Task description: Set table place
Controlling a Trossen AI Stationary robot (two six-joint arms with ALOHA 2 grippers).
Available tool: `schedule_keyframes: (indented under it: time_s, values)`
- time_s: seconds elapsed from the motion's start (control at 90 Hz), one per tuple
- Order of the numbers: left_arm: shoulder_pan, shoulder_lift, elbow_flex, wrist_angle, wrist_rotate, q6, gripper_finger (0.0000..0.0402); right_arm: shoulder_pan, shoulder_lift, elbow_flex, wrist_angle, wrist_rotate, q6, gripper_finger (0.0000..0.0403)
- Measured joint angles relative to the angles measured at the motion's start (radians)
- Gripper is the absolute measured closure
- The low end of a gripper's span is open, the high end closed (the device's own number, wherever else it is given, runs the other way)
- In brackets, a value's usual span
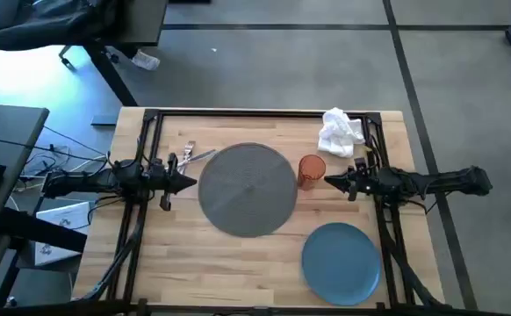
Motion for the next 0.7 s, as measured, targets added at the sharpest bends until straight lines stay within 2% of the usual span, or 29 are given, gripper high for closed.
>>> schedule_keyframes:
  time_s: [0.7]
  values:
    - [0.007,0.016,0.0,0.019,-0.016,0.0,0.0401,0.0,0.0,0.0,-0.001,-0.009,0.0,0.0382]
